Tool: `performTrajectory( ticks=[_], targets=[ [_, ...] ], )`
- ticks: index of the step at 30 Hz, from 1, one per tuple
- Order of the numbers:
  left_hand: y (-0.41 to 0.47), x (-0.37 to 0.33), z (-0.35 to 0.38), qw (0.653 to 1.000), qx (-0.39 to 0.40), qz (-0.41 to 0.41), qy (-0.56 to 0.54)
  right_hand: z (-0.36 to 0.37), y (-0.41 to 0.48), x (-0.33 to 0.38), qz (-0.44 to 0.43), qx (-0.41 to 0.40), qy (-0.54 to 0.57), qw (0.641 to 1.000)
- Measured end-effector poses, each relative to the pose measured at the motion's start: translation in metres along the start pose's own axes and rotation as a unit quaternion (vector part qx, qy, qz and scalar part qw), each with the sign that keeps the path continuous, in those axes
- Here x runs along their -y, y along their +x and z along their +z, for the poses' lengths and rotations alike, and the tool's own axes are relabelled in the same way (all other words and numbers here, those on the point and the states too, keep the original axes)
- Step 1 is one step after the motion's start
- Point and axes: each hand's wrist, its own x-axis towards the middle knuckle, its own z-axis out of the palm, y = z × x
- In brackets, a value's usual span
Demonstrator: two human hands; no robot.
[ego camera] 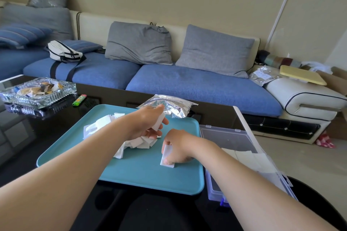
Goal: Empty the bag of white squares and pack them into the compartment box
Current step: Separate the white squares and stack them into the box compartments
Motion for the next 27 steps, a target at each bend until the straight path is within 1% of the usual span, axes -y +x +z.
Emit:
performTrajectory(
  ticks=[6, 8, 10, 11, 13, 15, 18, 21, 23, 27],
  targets=[
    [-0.002, -0.001, 0.006, 1.000, -0.004, 0.007, 0.019, -0.001, -0.007, 0.002, -0.019, -0.009, 0.028, 0.999],
    [-0.001, -0.001, 0.007, 0.999, -0.016, 0.022, 0.037, -0.003, -0.007, -0.002, -0.022, -0.044, 0.082, 0.995],
    [0.001, -0.002, 0.008, 0.999, -0.023, 0.027, 0.040, -0.009, -0.008, -0.008, -0.018, -0.096, 0.155, 0.983],
    [0.001, -0.003, 0.009, 0.999, -0.025, 0.026, 0.034, -0.011, -0.009, -0.011, -0.013, -0.122, 0.200, 0.972],
    [0.000, -0.004, 0.010, 0.999, -0.026, 0.021, 0.002, -0.014, -0.011, -0.017, -0.014, -0.169, 0.303, 0.938],
    [-0.003, -0.005, 0.011, 0.999, -0.002, 0.010, -0.050, -0.016, -0.013, -0.022, -0.028, -0.204, 0.382, 0.901],
    [-0.006, -0.005, 0.009, 0.992, 0.068, -0.002, -0.105, -0.020, -0.017, -0.028, -0.057, -0.222, 0.442, 0.867],
    [-0.009, -0.007, 0.010, 0.987, 0.104, -0.004, -0.123, -0.022, -0.020, -0.029, -0.090, -0.225, 0.483, 0.841],
    [-0.010, -0.008, 0.012, 0.985, 0.108, -0.001, -0.131, -0.022, -0.020, -0.029, -0.099, -0.224, 0.482, 0.841],
    [-0.016, -0.011, 0.013, 0.982, 0.113, -0.008, -0.154, -0.022, -0.019, -0.027, -0.097, -0.234, 0.430, 0.867]
  ],
)
